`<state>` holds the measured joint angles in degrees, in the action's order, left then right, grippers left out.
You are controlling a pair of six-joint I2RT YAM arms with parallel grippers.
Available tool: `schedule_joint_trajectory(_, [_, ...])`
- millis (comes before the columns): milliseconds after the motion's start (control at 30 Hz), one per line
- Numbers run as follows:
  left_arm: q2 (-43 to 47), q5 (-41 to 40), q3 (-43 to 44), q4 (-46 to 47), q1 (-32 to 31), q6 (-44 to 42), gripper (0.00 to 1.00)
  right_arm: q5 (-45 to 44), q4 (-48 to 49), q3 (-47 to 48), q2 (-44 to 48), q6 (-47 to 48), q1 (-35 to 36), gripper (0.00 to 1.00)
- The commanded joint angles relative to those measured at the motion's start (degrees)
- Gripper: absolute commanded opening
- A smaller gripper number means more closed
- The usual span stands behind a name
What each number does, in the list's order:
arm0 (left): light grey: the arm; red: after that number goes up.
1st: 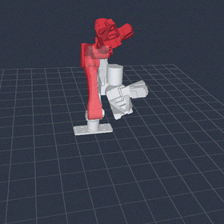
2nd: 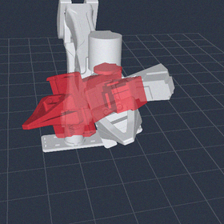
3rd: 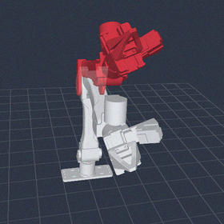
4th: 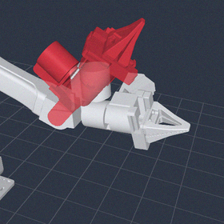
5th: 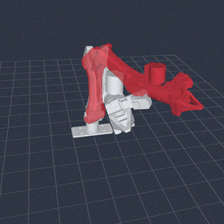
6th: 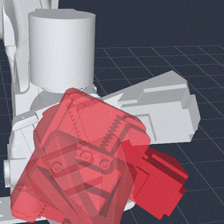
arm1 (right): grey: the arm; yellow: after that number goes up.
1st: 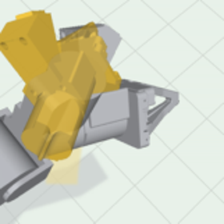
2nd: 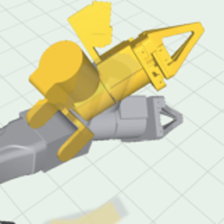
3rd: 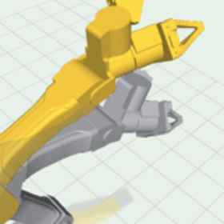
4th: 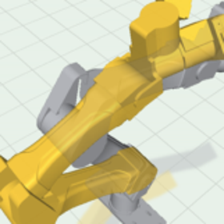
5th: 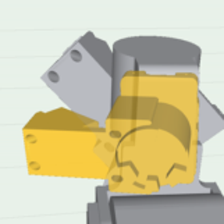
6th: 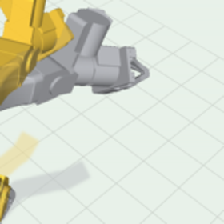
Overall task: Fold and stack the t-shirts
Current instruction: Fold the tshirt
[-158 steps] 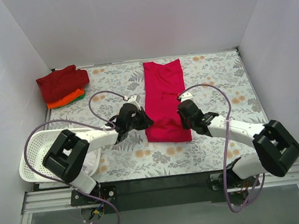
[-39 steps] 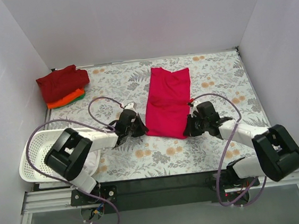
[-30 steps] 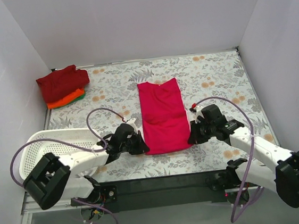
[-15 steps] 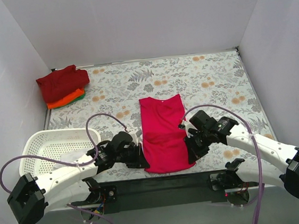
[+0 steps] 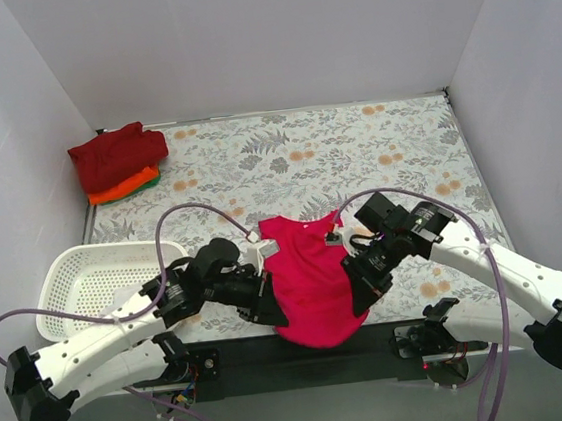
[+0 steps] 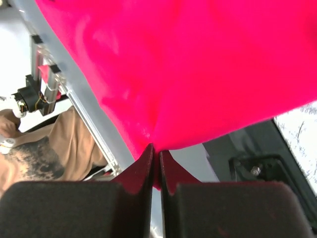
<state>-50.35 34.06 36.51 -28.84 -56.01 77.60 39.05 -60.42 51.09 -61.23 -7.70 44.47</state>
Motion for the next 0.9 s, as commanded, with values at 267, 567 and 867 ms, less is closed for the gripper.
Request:
schedule_joint_trajectory(267, [7.1, -13.0, 3.7, 3.2, -0.2, 2.5, 0.0, -7.2, 1.4, 11.9, 1.6, -1.2, 0.4, 0.01])
schedule_joint_trajectory(567, [9.6, -31.8, -5.9, 13.3, -0.1, 9.5, 0.0, -16.4, 11.2, 9.5, -2.0, -2.6, -0.7, 0.01])
schedule_joint_trajectory(867, [0.2, -33.4, -6.6, 24.4, 5.1, 7.0, 0.0, -20.2, 20.7, 5.3, -6.4, -3.3, -5.1, 0.01])
